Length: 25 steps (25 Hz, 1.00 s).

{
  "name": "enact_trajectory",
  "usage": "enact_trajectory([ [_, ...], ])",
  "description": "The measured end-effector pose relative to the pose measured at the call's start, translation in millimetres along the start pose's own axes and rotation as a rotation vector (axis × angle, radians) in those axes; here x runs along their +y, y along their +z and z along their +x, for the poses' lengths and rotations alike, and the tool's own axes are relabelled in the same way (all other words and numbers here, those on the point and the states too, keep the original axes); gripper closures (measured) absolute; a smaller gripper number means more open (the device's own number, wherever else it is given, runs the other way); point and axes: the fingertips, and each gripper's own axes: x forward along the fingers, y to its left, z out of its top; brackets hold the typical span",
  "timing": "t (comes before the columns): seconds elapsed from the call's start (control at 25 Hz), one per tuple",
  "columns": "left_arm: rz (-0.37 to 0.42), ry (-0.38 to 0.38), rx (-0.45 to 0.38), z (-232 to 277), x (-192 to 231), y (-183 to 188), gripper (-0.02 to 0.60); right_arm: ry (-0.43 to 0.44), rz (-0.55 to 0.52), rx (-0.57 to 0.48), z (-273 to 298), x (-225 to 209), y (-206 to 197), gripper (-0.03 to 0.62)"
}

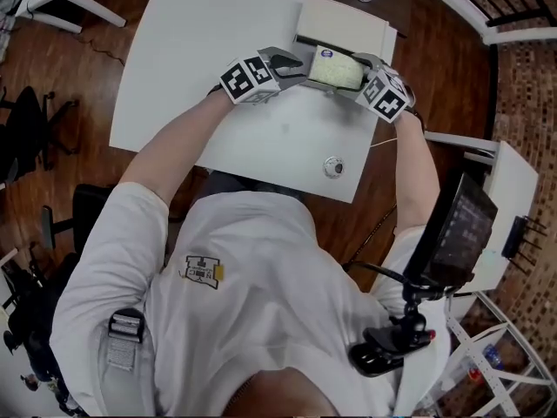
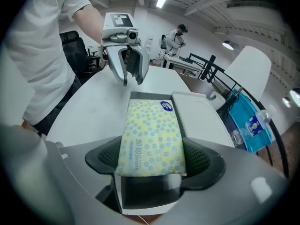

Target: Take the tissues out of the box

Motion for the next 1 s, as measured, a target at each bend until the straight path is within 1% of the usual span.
enact_trajectory([
  [0.12, -0.006, -0.007, 0.016, 11, 0, -4, 0.466, 0.034, 0.003, -0.016, 4, 0, 1, 0.203],
  [0.32, -0.006, -0.013, 0.005, 20, -3, 2, 0.466, 0.096, 0.026, -0.07, -6, -8, 8, 0.22],
  [0.4, -0.003, -0.003, -0.005, 17, 1, 7, 0.466, 0.093, 0.022, -0.076, -12, -14, 12, 0.221],
  [0.52, 0.007, 0.012, -0.034, 6, 5, 16, 0.466, 0.051, 0.03, -0.128, -27, -20, 27, 0.223],
  [0.64, 0.036, 0.03, -0.069, -19, 6, 28, 0.466, -0.005, 0.011, -0.179, -44, -19, 55, 0.223],
  [0.8, 0.097, 0.057, -0.115, -72, 7, 38, 0.466, -0.039, -0.039, -0.244, -52, -7, 111, 0.223],
  [0.88, 0.1, 0.087, -0.117, -102, 12, 28, 0.466, -0.041, -0.052, -0.27, -42, 1, 140, 0.221],
  [1.0, 0.055, 0.146, -0.089, -139, 32, -8, 0.466, -0.019, -0.067, -0.287, -8, 11, 182, 0.221],
])
